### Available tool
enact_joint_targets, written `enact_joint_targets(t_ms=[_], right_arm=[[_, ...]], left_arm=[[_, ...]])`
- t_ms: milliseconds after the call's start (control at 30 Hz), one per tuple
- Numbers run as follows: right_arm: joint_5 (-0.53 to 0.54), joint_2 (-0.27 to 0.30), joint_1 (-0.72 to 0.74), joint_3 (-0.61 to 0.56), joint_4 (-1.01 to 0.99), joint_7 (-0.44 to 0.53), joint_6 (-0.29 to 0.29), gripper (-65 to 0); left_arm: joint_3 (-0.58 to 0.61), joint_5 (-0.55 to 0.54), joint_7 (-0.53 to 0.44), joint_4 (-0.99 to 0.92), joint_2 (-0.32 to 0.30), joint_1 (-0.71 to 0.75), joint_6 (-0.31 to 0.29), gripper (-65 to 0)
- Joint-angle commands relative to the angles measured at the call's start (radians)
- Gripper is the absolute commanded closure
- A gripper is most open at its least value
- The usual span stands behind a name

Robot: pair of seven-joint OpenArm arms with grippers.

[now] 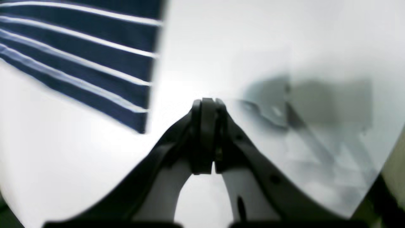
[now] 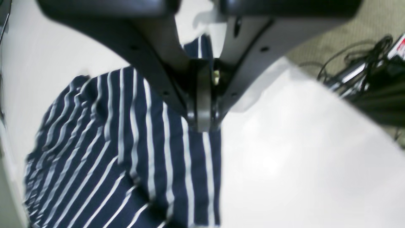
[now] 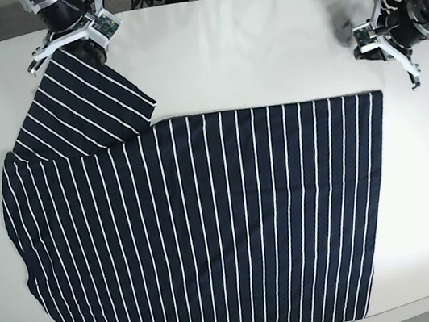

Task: Fold the T-shirt properly
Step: 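Grasp the sleeve with the right gripper and the hem corner with the left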

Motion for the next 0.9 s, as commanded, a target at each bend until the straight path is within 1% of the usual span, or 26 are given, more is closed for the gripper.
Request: enact_joint_targets(t_ms=[0,33,67,133,200,233,267,367,500,633,767,867], right_arm=[[-0.005,0.006,-0.004,0.002,0.017,0.019,-0.011,0.0],[-0.005,0.006,-0.003,0.002,0.017,0.019,-0.011,0.0],[-0.005,0.006,-0.004,0.002,0.017,0.019,-0.011,0.0],[-0.005,0.006,-0.004,0.002,0.017,0.019,-0.011,0.0],[-0.005,0.006,-0.004,0.002,0.017,0.018,-0.011,0.0],[-0.005,0.006,-0.004,0.002,0.017,0.018,-0.011,0.0],[-0.005,0.006,-0.004,0.002,0.017,0.018,-0.011,0.0],[-0.005,0.006,-0.004,0.002,0.017,0.018,-0.012,0.0],[-0.005,0.006,-0.004,0.002,0.017,0.018,-0.011,0.0],[-0.005,0.006,-0.004,0.002,0.017,0.018,-0.012,0.0],[-0.005,0.006,-0.004,0.002,0.017,0.015,-0.012,0.0],[-0.005,0.006,-0.004,0.002,0.017,0.014,-0.039,0.0]], left_arm=[[0.032,0.027,-0.023,-0.018,-0.03,-0.034,-0.006,-2.9],[0.077,0.064,-0.032,-0.045,-0.039,-0.068,-0.01,-5.5],[0.118,0.093,-0.043,-0.071,-0.046,-0.101,-0.009,-9.4],[0.19,0.128,-0.061,-0.114,-0.056,-0.167,-0.009,-21.7],[0.252,0.135,-0.069,-0.149,-0.06,-0.228,-0.01,-33.9],[0.283,0.135,-0.069,-0.164,-0.06,-0.256,-0.01,-37.3],[0.313,0.135,-0.069,-0.178,-0.06,-0.284,-0.01,-38.2],[0.413,0.135,-0.069,-0.219,-0.059,-0.375,-0.008,-38.2],[0.552,0.182,-0.074,-0.268,-0.059,-0.496,-0.005,-38.2],[0.681,0.191,-0.077,-0.308,-0.058,-0.599,-0.005,-38.2],[0.758,0.217,-0.076,-0.319,-0.051,-0.664,-0.001,-38.2],[0.783,0.216,-0.076,-0.33,-0.042,-0.692,0.016,-38.2]])
